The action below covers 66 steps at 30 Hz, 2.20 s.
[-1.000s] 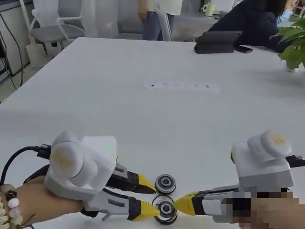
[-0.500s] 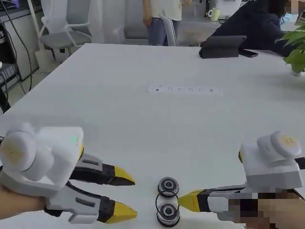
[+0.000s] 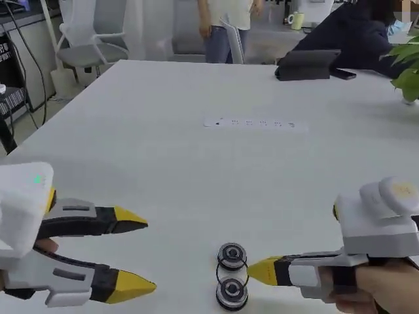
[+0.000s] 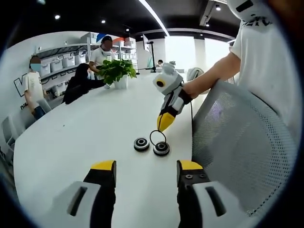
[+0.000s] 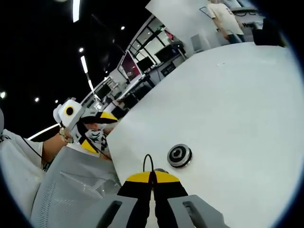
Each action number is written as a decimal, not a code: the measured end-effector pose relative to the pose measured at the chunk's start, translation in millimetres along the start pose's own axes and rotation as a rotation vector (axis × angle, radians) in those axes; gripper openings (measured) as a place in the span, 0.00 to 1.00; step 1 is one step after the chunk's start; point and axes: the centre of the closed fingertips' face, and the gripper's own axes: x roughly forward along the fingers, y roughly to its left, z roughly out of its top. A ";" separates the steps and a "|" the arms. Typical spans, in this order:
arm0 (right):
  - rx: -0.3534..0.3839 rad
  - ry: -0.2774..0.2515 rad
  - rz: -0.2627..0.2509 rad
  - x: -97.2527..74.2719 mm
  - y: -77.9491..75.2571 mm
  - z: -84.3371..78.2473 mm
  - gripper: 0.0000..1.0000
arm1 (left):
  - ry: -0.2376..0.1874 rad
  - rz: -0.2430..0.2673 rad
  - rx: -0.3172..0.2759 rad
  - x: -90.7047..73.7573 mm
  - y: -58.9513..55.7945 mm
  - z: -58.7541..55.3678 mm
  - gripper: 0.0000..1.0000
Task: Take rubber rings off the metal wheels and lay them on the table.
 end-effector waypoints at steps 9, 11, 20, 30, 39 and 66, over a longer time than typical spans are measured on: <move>0.012 -0.028 -0.003 -3.0 -0.1 6.3 0.00 | -0.001 0.074 -0.039 -14.0 5.2 -12.0 0.56; 0.015 -0.035 -0.002 -3.6 -0.2 7.9 0.00 | 0.003 0.085 -0.040 -15.1 5.6 -15.1 0.57; 0.016 -0.078 -0.002 -9.7 1.9 21.4 0.00 | 0.004 0.104 -0.076 -16.5 0.7 -22.6 0.60; 0.018 -0.181 0.006 -23.8 12.7 50.6 0.00 | -0.003 0.113 -0.084 -13.4 -9.8 -20.2 0.61; 0.001 -0.221 0.011 -31.5 28.9 67.4 0.00 | -0.016 0.108 -0.083 -14.1 -20.7 -19.6 0.63; -0.126 -0.114 0.084 22.0 71.7 79.9 0.00 | -0.004 0.157 -0.105 -9.6 -15.3 -21.6 0.67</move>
